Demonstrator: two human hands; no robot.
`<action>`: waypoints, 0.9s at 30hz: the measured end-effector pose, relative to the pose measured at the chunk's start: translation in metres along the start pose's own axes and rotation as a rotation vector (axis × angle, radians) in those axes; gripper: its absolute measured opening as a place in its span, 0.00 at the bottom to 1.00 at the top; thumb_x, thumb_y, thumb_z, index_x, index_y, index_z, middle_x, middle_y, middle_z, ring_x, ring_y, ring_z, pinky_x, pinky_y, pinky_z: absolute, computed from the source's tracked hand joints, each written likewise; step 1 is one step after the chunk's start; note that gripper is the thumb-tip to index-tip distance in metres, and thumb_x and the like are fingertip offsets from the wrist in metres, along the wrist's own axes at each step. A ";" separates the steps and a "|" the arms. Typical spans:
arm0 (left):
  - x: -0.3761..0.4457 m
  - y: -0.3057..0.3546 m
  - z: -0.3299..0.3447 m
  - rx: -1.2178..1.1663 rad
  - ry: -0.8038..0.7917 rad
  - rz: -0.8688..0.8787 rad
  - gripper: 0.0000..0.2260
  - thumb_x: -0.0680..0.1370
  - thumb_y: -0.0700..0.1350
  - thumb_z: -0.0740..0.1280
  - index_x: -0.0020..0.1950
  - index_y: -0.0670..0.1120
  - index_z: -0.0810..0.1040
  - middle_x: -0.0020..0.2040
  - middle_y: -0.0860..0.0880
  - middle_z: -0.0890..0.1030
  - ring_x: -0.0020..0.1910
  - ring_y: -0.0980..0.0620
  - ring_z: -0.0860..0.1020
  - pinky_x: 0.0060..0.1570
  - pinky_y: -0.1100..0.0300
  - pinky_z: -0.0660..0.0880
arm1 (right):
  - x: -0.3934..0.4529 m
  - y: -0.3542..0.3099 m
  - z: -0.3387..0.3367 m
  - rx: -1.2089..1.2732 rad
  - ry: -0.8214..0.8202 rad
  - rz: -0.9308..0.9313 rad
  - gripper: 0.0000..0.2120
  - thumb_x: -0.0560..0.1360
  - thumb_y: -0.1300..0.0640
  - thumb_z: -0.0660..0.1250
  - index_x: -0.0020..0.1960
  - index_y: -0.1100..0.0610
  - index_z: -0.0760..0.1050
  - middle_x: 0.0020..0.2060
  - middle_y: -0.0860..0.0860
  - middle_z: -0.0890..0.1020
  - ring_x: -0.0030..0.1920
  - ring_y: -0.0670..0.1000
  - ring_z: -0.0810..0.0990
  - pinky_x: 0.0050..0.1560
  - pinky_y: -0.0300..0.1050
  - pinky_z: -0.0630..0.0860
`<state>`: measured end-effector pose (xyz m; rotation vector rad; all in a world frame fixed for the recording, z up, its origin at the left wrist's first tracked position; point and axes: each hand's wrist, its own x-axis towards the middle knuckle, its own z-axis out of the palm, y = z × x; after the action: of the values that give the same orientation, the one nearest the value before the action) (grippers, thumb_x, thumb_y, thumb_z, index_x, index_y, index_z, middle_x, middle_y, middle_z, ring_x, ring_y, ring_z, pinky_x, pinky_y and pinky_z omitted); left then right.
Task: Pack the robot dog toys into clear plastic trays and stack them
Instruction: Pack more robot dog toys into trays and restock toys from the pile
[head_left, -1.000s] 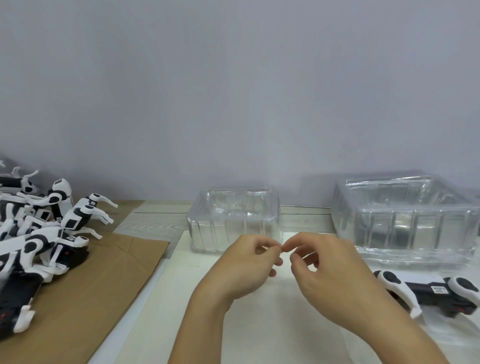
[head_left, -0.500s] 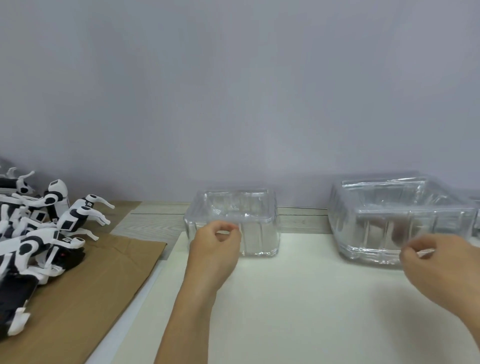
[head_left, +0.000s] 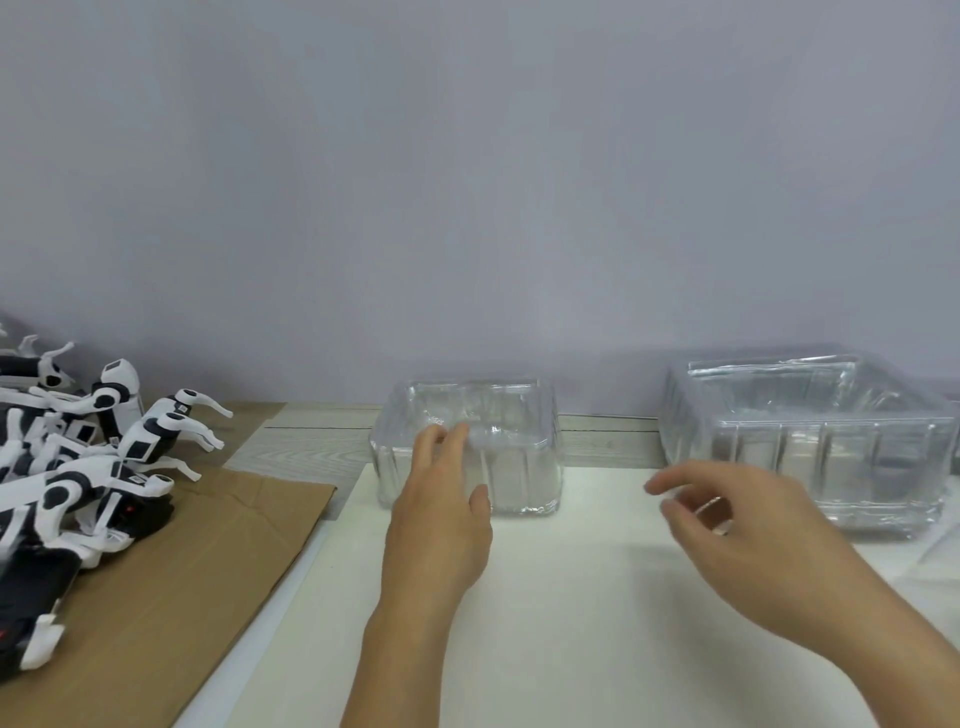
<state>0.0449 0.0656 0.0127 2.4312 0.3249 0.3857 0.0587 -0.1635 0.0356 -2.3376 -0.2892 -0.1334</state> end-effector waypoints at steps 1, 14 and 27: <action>0.001 0.000 -0.001 -0.021 0.047 0.008 0.19 0.81 0.44 0.66 0.71 0.56 0.70 0.66 0.62 0.64 0.42 0.54 0.77 0.44 0.63 0.68 | -0.001 -0.003 0.005 0.016 -0.023 -0.025 0.10 0.76 0.55 0.68 0.44 0.40 0.79 0.36 0.42 0.81 0.41 0.36 0.77 0.38 0.28 0.72; -0.006 0.038 -0.006 -0.124 -0.003 0.430 0.15 0.80 0.32 0.66 0.55 0.51 0.82 0.50 0.60 0.70 0.41 0.67 0.80 0.39 0.61 0.76 | -0.002 -0.021 0.034 -0.074 0.102 -0.260 0.16 0.74 0.47 0.71 0.61 0.43 0.77 0.48 0.25 0.70 0.58 0.37 0.64 0.62 0.39 0.62; -0.011 0.059 -0.010 -0.513 0.369 0.439 0.16 0.76 0.34 0.72 0.54 0.56 0.80 0.64 0.56 0.74 0.59 0.58 0.77 0.54 0.70 0.73 | 0.003 -0.021 0.042 0.259 0.324 -0.134 0.11 0.73 0.57 0.72 0.39 0.42 0.78 0.36 0.33 0.81 0.45 0.34 0.78 0.45 0.25 0.69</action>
<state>0.0394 0.0227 0.0556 1.9001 -0.1522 0.9845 0.0567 -0.1191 0.0210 -2.0018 -0.2829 -0.5042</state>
